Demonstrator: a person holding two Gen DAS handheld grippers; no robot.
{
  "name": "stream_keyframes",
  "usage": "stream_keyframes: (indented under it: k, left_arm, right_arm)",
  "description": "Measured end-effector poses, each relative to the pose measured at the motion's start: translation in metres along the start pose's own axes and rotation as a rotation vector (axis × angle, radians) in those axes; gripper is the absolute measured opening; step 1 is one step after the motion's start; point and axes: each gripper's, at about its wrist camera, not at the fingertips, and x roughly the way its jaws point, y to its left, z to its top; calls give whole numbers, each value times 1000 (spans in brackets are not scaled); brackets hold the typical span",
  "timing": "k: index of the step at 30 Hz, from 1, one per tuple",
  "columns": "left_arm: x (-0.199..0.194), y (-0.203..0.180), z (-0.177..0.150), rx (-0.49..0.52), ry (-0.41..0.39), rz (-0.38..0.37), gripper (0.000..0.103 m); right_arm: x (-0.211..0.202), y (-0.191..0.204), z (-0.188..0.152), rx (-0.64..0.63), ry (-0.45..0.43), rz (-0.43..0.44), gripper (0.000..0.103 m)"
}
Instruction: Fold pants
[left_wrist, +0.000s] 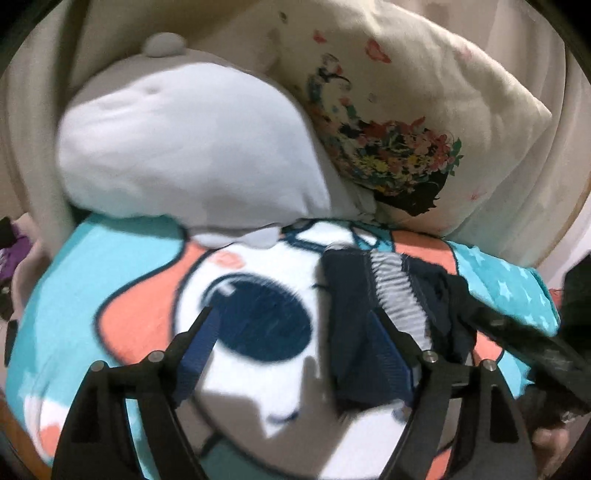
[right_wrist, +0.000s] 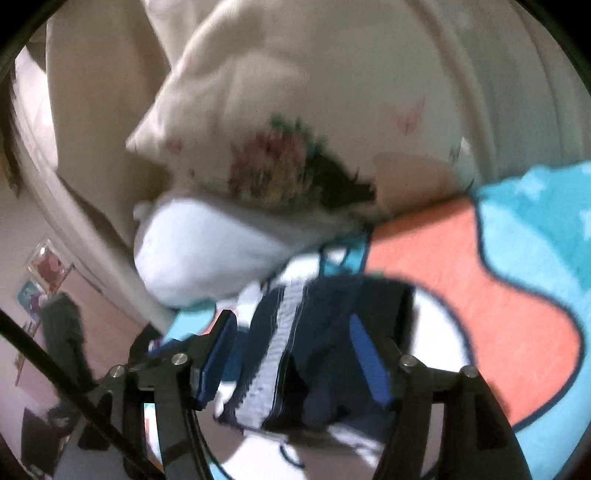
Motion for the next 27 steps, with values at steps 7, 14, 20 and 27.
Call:
stream_keyframes:
  k: [7, 14, 20, 27]
  left_arm:
    - [-30, 12, -17, 2, -38, 40, 81]
    - [12, 6, 23, 17, -30, -5, 85]
    - [45, 10, 73, -34, 60, -24, 85]
    - [21, 29, 107, -95, 57, 91, 85]
  right_arm:
    - [-9, 6, -12, -18, -43, -58, 69]
    - [-1, 17, 14, -130, -165, -155, 78]
    - [28, 2, 33, -101, -5, -291, 78]
    - [41, 28, 56, -156, 153, -384, 78]
